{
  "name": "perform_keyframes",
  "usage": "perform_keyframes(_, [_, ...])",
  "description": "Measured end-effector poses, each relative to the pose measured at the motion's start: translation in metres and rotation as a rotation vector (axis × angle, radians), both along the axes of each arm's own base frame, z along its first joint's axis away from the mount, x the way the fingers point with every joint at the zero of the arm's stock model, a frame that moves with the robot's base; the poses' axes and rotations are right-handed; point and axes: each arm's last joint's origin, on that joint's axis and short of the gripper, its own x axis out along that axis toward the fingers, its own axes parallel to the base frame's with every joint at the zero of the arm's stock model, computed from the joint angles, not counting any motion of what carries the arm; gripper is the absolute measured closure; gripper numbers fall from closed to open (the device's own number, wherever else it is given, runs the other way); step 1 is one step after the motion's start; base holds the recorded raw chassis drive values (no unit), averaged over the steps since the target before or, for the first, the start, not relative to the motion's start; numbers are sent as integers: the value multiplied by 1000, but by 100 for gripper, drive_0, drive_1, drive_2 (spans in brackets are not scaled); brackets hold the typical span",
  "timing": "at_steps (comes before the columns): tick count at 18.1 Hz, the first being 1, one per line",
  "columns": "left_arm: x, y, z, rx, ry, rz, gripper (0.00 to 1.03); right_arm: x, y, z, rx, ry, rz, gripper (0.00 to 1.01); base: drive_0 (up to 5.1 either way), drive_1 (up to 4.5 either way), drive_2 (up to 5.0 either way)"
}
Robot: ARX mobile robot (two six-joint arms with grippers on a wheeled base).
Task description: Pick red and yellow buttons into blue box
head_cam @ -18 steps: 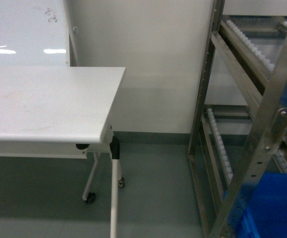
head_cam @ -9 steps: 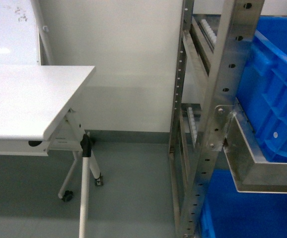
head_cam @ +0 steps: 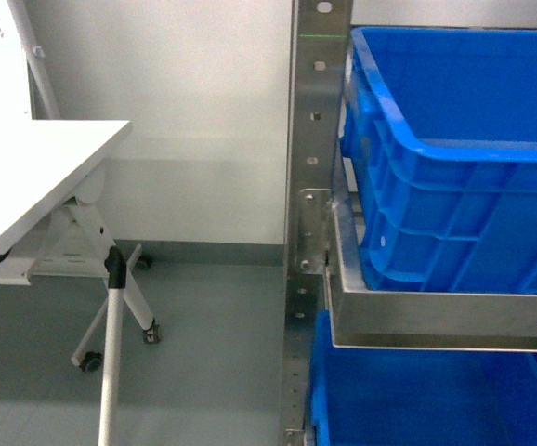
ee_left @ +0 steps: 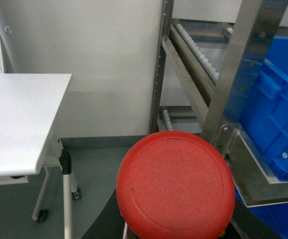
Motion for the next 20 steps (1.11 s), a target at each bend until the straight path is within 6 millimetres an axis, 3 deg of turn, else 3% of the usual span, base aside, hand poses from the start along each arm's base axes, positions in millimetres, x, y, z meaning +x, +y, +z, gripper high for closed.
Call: perform_keyframes(20, [0, 0, 0, 0, -1, -2, 78, 0, 0, 0, 0, -1, 0, 72, 488, -319, -167])
